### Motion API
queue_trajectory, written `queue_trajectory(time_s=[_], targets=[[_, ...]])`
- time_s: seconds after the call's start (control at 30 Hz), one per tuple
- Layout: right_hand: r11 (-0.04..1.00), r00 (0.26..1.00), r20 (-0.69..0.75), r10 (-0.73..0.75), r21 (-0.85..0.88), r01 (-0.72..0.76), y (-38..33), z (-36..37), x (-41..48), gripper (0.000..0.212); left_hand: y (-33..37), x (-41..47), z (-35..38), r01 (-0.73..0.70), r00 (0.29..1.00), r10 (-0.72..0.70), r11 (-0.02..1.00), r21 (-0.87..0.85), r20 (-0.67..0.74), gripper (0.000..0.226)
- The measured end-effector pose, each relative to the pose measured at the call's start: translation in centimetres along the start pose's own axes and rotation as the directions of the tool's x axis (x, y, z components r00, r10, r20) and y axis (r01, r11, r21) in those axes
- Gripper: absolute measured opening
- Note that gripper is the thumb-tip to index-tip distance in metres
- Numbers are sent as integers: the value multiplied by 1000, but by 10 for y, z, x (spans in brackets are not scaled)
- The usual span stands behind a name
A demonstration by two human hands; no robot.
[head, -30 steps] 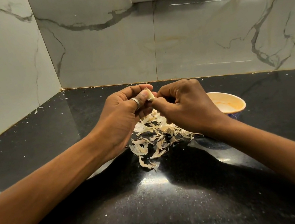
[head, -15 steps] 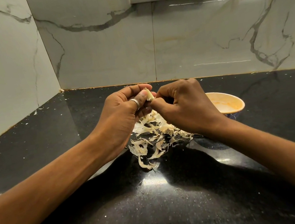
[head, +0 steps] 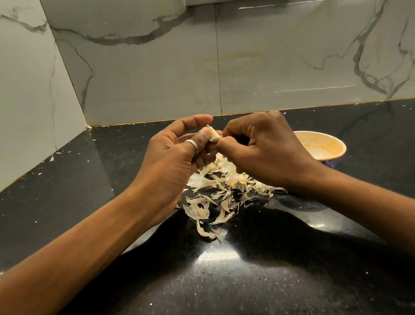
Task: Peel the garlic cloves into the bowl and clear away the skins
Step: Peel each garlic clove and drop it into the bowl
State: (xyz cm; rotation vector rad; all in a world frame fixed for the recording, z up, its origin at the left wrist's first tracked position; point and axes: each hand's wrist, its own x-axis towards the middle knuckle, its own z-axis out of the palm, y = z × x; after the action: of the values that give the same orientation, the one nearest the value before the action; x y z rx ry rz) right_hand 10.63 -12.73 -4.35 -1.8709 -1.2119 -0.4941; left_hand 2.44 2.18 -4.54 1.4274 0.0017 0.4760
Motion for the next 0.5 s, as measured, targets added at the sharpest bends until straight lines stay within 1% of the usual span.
queue_trajectory(time_s=[0.1, 0.23, 0.4, 0.5], targets=[[999, 1000, -12, -22, -28, 21, 1, 1, 0, 34, 1, -1, 0, -25, 999, 26, 999, 47, -26, 20], [997, 999, -4, -51, -61, 50, 2, 2, 0, 29, 2, -2, 1, -11, 999, 13, 999, 48, -34, 16], [991, 996, 20, -90, -100, 92, 0, 2, -1, 30, 5, -2, 0, 16, 999, -15, 999, 45, -31, 24], [987, 992, 27, -121, -105, 123, -3, 0, -2, 32, 5, -1, 0, 39, 999, -38, 999, 38, -28, 23]])
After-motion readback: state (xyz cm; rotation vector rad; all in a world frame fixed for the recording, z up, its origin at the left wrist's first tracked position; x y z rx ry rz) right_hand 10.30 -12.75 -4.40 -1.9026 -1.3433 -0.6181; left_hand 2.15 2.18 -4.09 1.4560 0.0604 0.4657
